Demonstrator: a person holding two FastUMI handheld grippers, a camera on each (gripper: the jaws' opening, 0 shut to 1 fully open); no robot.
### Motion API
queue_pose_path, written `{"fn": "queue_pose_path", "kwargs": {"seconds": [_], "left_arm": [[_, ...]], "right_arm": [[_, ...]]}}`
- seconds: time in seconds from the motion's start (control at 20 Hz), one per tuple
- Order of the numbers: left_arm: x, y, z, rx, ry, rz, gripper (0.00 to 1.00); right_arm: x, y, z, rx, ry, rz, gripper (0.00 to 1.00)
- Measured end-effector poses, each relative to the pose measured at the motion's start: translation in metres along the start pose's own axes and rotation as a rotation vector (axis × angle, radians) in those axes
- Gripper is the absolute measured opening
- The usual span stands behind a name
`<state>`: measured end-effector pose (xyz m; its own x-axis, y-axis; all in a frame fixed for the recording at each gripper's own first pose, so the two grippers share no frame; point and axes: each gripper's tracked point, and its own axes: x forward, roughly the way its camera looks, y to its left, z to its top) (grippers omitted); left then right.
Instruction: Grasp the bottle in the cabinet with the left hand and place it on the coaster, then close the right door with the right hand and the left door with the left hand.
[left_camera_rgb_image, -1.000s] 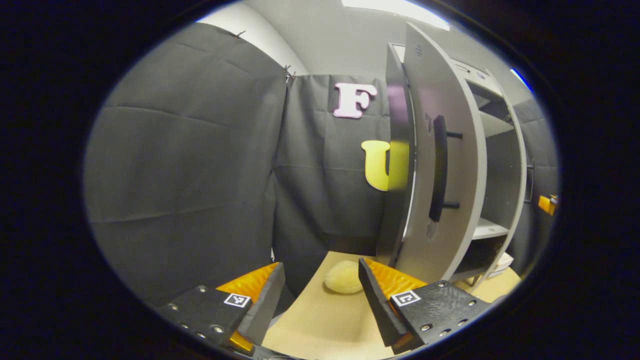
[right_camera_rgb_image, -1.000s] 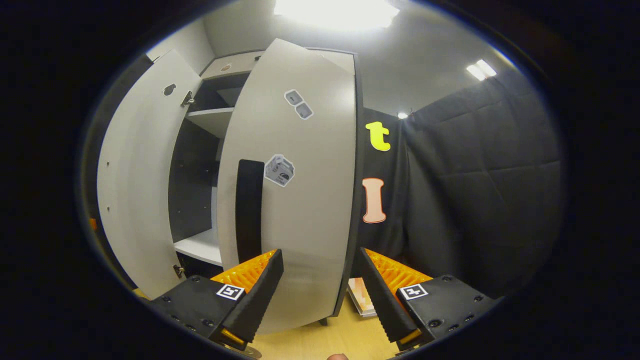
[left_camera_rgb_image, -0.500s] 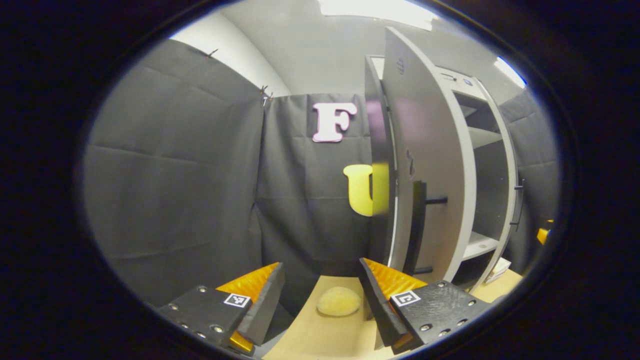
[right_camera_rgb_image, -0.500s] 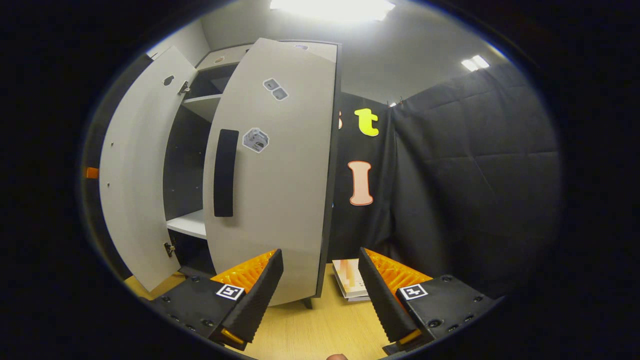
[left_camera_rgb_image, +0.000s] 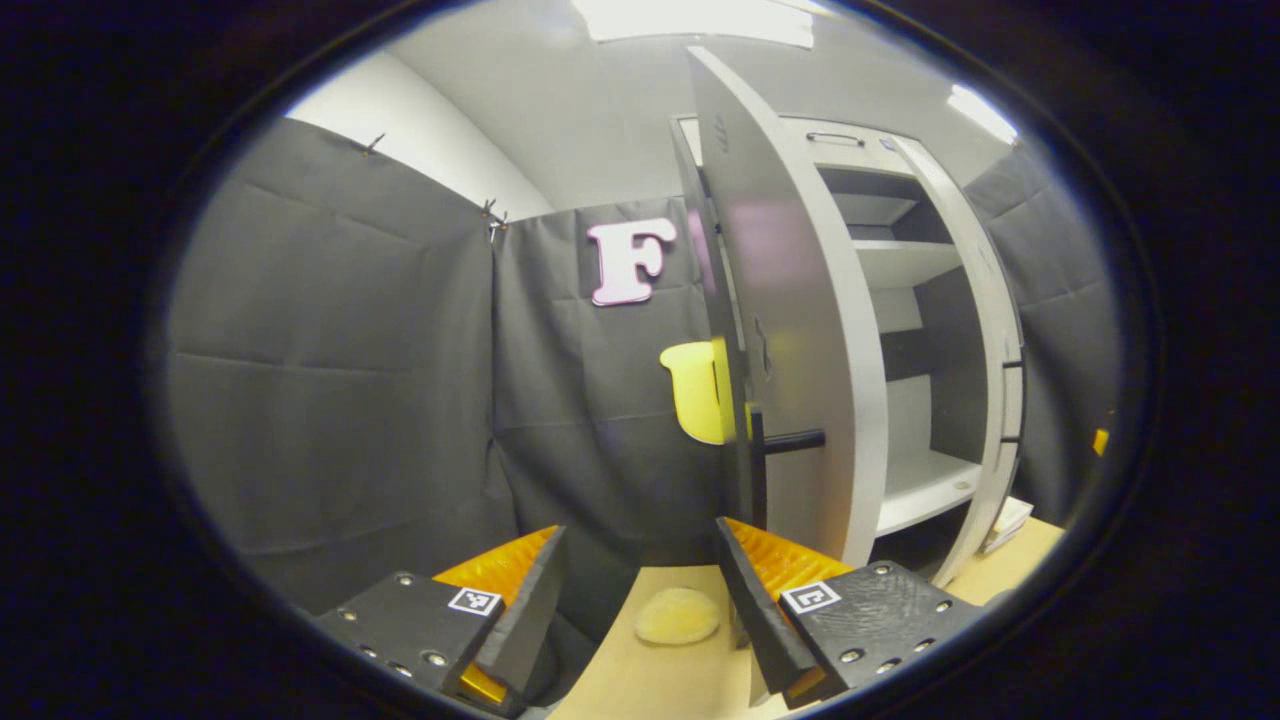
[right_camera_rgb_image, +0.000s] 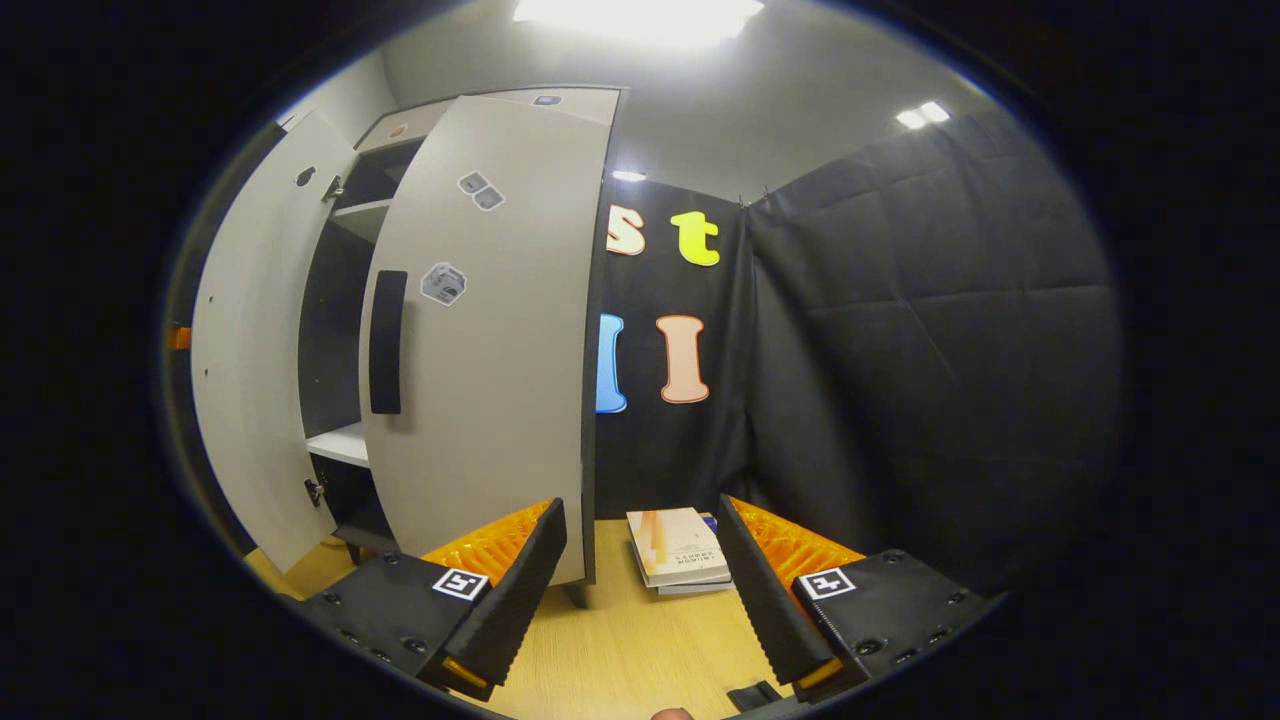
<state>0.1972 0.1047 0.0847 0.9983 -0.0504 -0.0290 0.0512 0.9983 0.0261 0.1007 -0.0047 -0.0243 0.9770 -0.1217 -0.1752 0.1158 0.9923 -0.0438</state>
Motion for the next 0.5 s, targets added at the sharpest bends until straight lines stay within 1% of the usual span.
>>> {"fn": "queue_pose_path", "kwargs": {"seconds": [0.15, 0.25, 0.4, 0.5], "left_arm": [[-0.003, 0.001, 0.003, 0.030, -0.005, 0.019, 0.87], [-0.003, -0.003, 0.005, 0.026, -0.007, 0.024, 0.87], [-0.012, -0.029, 0.003, 0.007, -0.007, -0.005, 0.87], [-0.012, -0.037, 0.004, 0.002, -0.014, -0.014, 0.87]], "right_arm": [[0.000, -0.014, -0.001, 0.011, -0.002, -0.009, 0.97], [0.000, -0.020, -0.001, 0.018, -0.004, -0.007, 0.96], [0.000, -0.025, 0.000, 0.037, -0.005, 0.003, 0.96], [0.000, -0.025, 0.001, 0.048, -0.009, 0.016, 0.96]]}}
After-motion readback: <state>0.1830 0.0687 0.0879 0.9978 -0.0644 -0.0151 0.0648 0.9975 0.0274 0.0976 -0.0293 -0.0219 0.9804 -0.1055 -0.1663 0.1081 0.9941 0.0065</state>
